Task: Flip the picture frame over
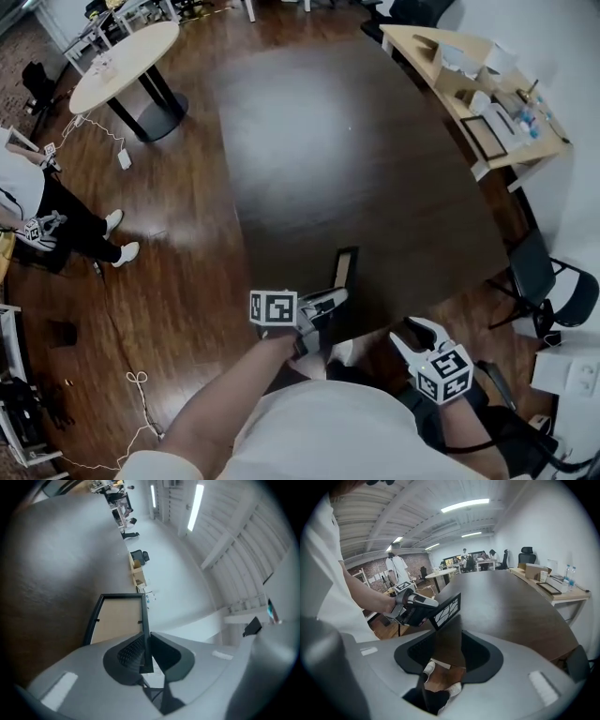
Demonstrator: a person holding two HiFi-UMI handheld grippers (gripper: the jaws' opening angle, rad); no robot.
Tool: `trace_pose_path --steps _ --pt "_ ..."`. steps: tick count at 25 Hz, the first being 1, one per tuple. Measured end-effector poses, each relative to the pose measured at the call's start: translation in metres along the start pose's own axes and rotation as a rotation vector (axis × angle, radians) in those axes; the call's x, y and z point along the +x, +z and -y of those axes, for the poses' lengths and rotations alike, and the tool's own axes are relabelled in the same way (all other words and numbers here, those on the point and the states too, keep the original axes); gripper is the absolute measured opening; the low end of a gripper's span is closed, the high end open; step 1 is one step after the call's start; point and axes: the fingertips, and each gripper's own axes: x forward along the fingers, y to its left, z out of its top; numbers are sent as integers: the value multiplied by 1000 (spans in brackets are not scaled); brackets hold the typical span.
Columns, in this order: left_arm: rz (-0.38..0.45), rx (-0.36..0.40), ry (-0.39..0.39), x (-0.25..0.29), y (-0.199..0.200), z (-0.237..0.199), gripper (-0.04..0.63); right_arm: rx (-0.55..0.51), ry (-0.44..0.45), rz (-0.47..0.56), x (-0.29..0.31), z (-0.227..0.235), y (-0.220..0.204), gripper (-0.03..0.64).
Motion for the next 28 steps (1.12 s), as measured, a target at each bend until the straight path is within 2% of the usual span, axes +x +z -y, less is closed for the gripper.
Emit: trace_pose_path --steps 4,8,10,18,28 --pt "20 -98 -96 -6 0 -8 41 12 -26 -14 -3 -5 -2 172" --pt "48 -227 -263 -12 3 -1 41 17 -40 -32 -3 -16 -5 172" --pt "65 -247 -311 -15 6 -2 41 20 -47 -46 -5 -19 -7 172" --pt "85 -308 -362 -31 14 -12 44 32 -66 -68 3 -33 -5 172" --pt "60 -224 -300 -46 18 -22 52 32 -76 -69 10 -43 3 172"
